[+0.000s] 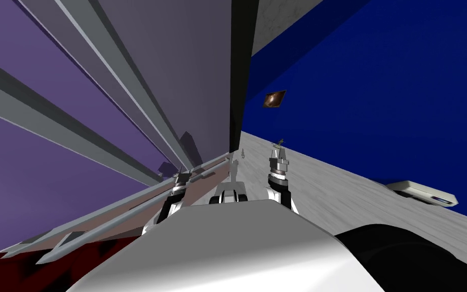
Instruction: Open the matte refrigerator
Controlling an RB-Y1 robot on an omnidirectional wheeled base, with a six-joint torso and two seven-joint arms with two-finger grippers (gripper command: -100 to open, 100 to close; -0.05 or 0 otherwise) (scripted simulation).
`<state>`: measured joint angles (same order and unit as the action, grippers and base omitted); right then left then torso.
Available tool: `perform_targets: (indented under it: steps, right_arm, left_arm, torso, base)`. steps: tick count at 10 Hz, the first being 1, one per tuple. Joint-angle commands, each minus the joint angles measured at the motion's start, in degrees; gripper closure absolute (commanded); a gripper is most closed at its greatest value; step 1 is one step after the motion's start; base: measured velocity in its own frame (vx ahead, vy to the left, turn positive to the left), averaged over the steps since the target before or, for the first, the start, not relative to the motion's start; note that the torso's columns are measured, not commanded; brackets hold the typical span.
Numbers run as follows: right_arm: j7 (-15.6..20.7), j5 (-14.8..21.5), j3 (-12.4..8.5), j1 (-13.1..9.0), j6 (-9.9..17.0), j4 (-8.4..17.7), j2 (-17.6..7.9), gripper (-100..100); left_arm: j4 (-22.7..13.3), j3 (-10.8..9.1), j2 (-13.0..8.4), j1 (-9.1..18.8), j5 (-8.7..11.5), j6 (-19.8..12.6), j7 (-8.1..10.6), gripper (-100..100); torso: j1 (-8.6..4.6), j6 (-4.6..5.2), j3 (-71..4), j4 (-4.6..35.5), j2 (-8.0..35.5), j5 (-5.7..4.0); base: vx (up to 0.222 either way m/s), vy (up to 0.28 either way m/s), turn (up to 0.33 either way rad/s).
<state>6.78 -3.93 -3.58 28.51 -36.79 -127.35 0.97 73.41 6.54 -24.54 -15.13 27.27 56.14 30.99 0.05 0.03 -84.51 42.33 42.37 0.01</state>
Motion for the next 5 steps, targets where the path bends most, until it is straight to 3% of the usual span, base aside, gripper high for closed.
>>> perform_targets:
  steps: [1,2,3,5]
  right_arm:
    - [0.0,0.0,0.0,0.0,0.0,0.0,0.0,0]
    - [0.0,0.0,0.0,0.0,0.0,0.0,0.0,0]
    - [0.0,0.0,0.0,0.0,0.0,0.0,0.0,0]
    - [0.0,0.0,0.0,0.0,0.0,0.0,0.0,0]
  left_arm:
    - [-0.6,0.64,0.8,-0.4,-0.5,1.0,-0.19,100]
    - [-0.2,-1.27,1.7,-0.2,0.5,0.1,-1.82,100]
    - [-0.2,-1.27,1.7,-0.2,0.5,0.1,-1.82,100]
    - [0.2,-3.32,2.5,0.2,1.5,-0.9,-3.40,100]
  torso:
    - [-0.02,-0.10,0.2,0.2,0.3,-0.10]
    - [-0.11,-0.11,0.2,0.1,0.3,-0.12]
    - [-0.65,-0.27,0.1,0.2,0.3,-0.29]
    - [-0.92,0.13,0.2,0.2,0.3,-0.38]
  base:
    - [0.000,0.019,-0.013]
    - [-0.004,-0.164,0.171]
    - [0.002,-0.259,0.178]
    - [-0.055,-0.283,0.156]
